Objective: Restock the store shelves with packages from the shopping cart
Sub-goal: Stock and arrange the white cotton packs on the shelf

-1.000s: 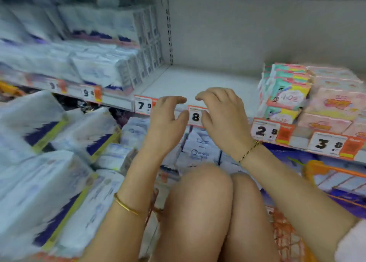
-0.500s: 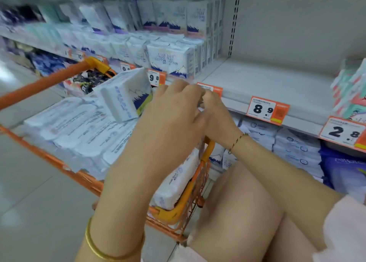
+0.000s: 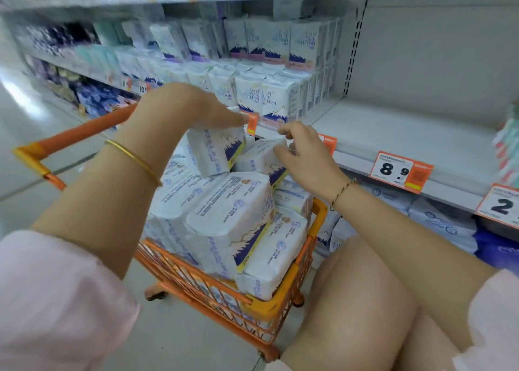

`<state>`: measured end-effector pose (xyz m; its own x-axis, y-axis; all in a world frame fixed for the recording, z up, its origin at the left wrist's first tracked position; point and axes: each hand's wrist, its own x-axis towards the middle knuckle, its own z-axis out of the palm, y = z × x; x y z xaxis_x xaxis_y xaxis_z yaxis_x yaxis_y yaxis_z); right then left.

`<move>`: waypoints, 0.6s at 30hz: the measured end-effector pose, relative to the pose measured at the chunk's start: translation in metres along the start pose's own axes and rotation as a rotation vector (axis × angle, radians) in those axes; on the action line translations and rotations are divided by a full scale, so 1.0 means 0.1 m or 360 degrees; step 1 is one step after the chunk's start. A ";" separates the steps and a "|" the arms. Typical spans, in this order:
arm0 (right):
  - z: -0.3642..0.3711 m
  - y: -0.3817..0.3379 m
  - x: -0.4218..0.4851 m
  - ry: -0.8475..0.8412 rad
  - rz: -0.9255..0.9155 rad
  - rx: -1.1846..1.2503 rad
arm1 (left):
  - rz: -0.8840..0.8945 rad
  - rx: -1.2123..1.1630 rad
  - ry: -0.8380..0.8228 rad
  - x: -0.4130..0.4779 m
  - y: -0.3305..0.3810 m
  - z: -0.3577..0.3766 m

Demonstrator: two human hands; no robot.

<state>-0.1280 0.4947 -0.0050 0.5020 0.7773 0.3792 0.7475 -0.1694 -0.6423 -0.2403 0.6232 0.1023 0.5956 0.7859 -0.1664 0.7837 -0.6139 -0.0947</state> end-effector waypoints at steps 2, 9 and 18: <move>-0.01 0.01 -0.01 -0.0034 -0.0005 0.0021 | 0.0078 0.0124 0.0021 0.08 -0.01 0.01; -0.22 0.11 0.06 0.0046 0.0014 0.0167 | 0.0204 -0.0077 0.0153 0.14 0.04 -0.32; -1.23 0.49 0.17 0.0289 0.0183 0.0188 | 0.1218 -0.0565 0.0020 0.35 1.18 -0.39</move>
<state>-0.0292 0.4250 0.0521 0.6588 0.6334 0.4059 0.6303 -0.1701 -0.7575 -0.1201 0.5809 0.1241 0.9852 0.1647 -0.0480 0.1709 -0.9194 0.3543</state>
